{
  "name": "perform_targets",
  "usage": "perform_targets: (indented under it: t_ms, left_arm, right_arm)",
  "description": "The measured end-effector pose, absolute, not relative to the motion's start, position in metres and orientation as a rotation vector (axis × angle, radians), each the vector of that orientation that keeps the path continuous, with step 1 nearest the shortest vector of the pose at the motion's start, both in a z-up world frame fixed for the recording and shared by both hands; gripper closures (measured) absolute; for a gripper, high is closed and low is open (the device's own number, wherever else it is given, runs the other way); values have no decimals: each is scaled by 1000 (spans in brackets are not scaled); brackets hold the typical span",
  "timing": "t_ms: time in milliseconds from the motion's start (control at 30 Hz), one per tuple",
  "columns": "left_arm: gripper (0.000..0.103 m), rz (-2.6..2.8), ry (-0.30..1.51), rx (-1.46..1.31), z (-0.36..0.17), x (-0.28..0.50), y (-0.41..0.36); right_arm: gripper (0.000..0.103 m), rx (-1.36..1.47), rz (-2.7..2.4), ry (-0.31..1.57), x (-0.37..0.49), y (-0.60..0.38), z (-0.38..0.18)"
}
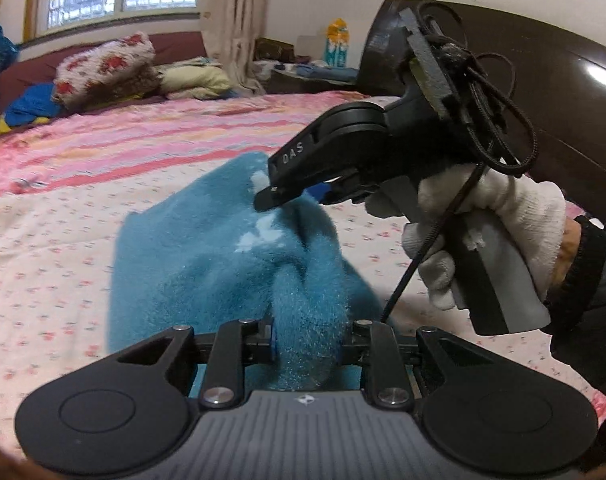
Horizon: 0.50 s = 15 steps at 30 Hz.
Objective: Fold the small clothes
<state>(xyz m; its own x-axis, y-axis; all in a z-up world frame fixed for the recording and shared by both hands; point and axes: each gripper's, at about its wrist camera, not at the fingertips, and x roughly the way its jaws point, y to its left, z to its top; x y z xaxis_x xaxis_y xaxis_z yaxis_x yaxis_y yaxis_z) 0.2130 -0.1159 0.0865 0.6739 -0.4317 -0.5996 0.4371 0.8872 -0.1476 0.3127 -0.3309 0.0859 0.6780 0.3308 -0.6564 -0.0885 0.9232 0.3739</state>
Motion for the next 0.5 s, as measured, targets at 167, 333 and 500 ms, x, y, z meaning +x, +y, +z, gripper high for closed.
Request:
perform_targets:
  t_ms: [167, 333, 500]
  left_arm:
    - [74, -495, 718, 10, 66, 229, -141]
    - [73, -496, 745, -5, 51, 235, -158]
    - [63, -520, 748, 32, 44, 226, -165]
  right_arm:
    - [81, 286, 208, 833, 322, -344, 62]
    - [81, 280, 192, 844, 326, -350, 44]
    - [73, 251, 199, 843, 319, -353, 45]
